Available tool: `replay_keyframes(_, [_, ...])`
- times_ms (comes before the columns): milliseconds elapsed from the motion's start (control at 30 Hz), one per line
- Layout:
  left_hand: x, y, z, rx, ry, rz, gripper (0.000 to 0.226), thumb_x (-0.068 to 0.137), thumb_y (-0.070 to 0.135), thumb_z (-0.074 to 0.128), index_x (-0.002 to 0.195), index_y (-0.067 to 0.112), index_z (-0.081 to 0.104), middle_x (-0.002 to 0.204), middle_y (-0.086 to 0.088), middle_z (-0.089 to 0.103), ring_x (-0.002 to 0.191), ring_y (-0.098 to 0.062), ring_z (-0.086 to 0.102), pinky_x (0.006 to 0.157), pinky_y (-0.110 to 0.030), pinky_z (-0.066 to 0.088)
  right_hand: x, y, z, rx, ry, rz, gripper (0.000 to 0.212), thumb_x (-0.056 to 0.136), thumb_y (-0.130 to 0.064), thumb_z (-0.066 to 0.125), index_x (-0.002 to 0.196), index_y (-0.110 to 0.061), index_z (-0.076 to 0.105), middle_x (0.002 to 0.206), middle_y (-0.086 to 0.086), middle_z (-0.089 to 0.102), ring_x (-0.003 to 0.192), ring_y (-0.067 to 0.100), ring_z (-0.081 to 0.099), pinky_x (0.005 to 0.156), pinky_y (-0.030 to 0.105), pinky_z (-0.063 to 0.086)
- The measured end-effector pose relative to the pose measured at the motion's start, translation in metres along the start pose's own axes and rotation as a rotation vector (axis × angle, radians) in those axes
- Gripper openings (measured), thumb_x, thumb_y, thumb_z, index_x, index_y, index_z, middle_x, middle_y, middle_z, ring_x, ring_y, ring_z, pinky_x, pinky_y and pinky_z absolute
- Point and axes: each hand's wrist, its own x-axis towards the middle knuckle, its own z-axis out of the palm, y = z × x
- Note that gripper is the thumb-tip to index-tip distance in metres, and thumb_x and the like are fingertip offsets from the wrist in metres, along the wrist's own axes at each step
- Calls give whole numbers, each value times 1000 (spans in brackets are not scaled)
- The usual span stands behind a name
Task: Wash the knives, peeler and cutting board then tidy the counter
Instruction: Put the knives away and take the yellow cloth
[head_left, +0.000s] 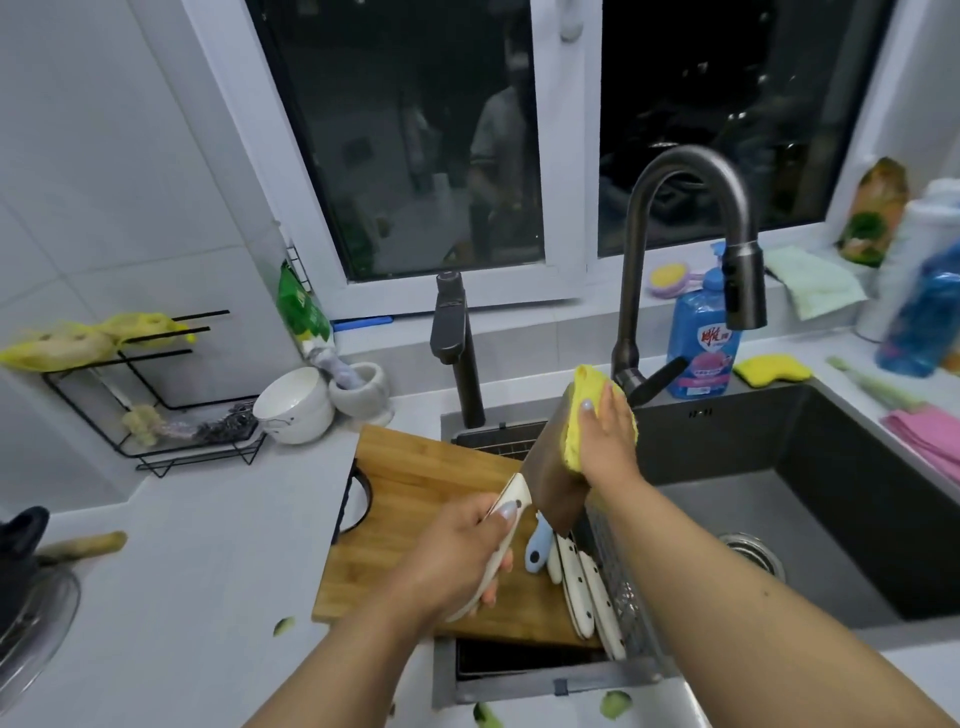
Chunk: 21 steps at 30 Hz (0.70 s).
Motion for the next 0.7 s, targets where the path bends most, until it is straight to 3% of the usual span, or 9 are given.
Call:
replay_keyframes(67, [-1, -2, -2, -50, -15, -3, 26, 101, 36, 41, 91, 19, 58, 71, -5, 57, 44, -16, 45, 41, -24, 37, 3, 3, -14, 337, 26, 227, 55, 98, -51, 32, 149, -35, 22, 152, 5, 31, 136, 31, 35, 109, 53, 32])
replay_keyframes(133, [1, -3, -4, -150, -31, -29, 25, 100, 37, 42, 93, 20, 59, 71, -6, 59, 44, -17, 46, 38, -23, 37, -1, 7, -27, 901, -97, 467, 56, 94, -58, 39, 138, -23, 45, 127, 11, 57, 113, 31, 56, 89, 48, 49])
replay_keyframes(200, [6, -4, -4, -260, -26, -70, 23, 99, 36, 44, 100, 19, 60, 72, -8, 61, 45, -17, 47, 36, -23, 38, -8, 10, -34, 1336, -192, 522, 55, 96, -57, 33, 125, -18, 58, 113, 12, 67, 104, 30, 62, 86, 43, 51])
replay_keyframes(267, [14, -1, -2, -323, -9, -108, 25, 100, 35, 44, 112, 19, 58, 73, -10, 62, 46, -18, 49, 36, -23, 38, -12, 10, -35, 1497, -215, 488, 54, 97, -56, 28, 117, -19, 63, 110, 13, 69, 104, 30, 62, 92, 44, 50])
replay_keyframes(333, [20, 2, 4, -273, 19, -123, 25, 98, 37, 48, 121, 28, 53, 82, -8, 66, 51, -19, 54, 38, -25, 42, -8, 4, -37, 1555, -244, 425, 56, 96, -57, 30, 119, -19, 64, 114, 13, 69, 108, 31, 62, 97, 46, 47])
replay_keyframes(467, [31, 2, 16, 184, 172, -19, 48, 89, 27, 65, 127, 46, 41, 101, 8, 59, 68, -12, 60, 47, -21, 47, 2, -12, -41, 1515, -265, 354, 59, 93, -59, 35, 127, -17, 62, 127, 14, 61, 120, 31, 56, 106, 43, 38])
replay_keyframes(500, [32, 5, 19, 107, 158, -46, 48, 91, 22, 63, 129, 44, 42, 97, 3, 62, 61, -11, 58, 45, -23, 45, 3, -13, -40, 1491, -263, 345, 56, 94, -56, 37, 126, -17, 62, 127, 13, 61, 120, 31, 56, 105, 43, 39])
replay_keyframes(600, [43, 14, 18, -473, 2, -217, 41, 95, 13, 50, 130, 34, 49, 73, -7, 56, 43, -12, 46, 33, -20, 37, -5, -14, -37, 1337, -227, 320, 52, 95, -52, 41, 130, -16, 56, 127, 13, 62, 118, 31, 57, 103, 47, 41])
replay_keyframes(700, [54, 24, 13, -970, -202, -458, 21, 93, 25, 47, 100, 5, 52, 58, -7, 46, 32, -10, 41, 25, -17, 32, -20, -17, -34, 1025, -234, 219, 54, 95, -49, 43, 137, -16, 48, 125, 9, 62, 113, 25, 60, 99, 44, 46])
